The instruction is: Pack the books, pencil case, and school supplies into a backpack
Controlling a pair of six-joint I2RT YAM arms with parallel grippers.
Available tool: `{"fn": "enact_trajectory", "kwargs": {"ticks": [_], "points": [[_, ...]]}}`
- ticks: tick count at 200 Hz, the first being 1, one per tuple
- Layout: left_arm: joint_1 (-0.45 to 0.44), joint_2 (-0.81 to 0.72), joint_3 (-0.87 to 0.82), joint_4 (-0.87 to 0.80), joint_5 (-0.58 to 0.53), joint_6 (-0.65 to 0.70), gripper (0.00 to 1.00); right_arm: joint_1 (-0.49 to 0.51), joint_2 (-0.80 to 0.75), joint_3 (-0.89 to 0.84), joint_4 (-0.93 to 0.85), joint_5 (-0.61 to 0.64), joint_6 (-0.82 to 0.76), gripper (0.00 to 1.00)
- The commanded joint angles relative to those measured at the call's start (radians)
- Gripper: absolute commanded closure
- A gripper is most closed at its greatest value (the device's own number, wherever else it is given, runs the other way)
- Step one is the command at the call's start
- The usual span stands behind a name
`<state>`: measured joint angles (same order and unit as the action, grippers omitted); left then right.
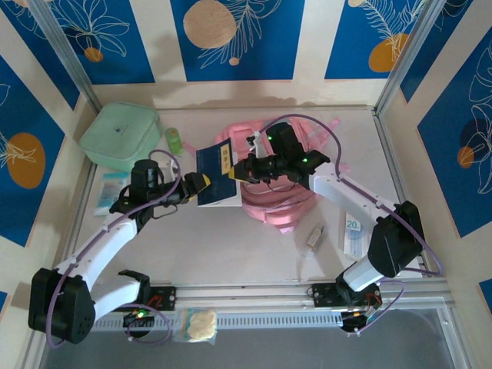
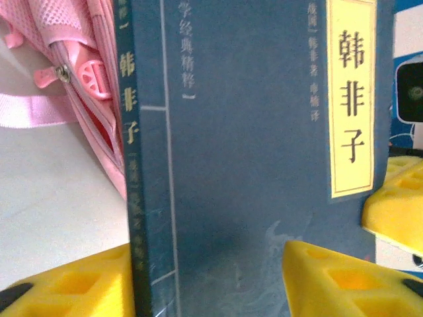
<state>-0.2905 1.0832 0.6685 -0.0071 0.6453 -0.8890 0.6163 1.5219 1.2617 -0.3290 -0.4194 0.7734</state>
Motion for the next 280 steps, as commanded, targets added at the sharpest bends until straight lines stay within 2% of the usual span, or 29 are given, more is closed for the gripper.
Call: {"fn": "enact_trajectory", "kwargs": {"ticks": [1,77,94,120,142,183,205,230,280], "points": [[-0.027,-0.006,-0.003,0.126,0.043,-0.038,0.57,-0.006,-0.025,-0.03,0.055,-0.039,0.012,1.0],[-0.063,0.003,0.017,0.174,0.043,-0.06,0.82,-0.009,-0.016,-0.043,0.043,-0.029,-0.006,1.0],[-0.063,0.003,0.025,0.167,0.038,-0.06,0.91,-0.009,-0.023,-0.048,0.023,-0.013,-0.018,1.0],[-0.062,-0.001,0.03,0.186,0.04,-0.075,1.0,-0.018,-0.046,-0.077,0.002,-0.003,-0.012,0.75],[-0.068,-0.002,0.03,0.234,0.045,-0.102,1.0,-0.038,-0.06,-0.119,0.018,-0.037,0.022,0.53],[-0.097,0.029,0.033,0.344,0.048,-0.153,1.0,-0.067,-0.031,-0.164,0.084,-0.155,0.079,0.37],[-0.109,0.045,0.034,0.383,0.039,-0.169,1.0,-0.075,-0.023,-0.21,0.216,-0.235,0.15,0.36],[-0.111,0.054,0.031,0.37,0.024,-0.16,1.0,-0.084,-0.057,-0.266,0.419,-0.309,0.239,0.42],[-0.111,0.056,0.06,0.175,-0.039,-0.036,1.0,-0.105,-0.091,-0.295,0.464,-0.327,0.27,0.69]]}}
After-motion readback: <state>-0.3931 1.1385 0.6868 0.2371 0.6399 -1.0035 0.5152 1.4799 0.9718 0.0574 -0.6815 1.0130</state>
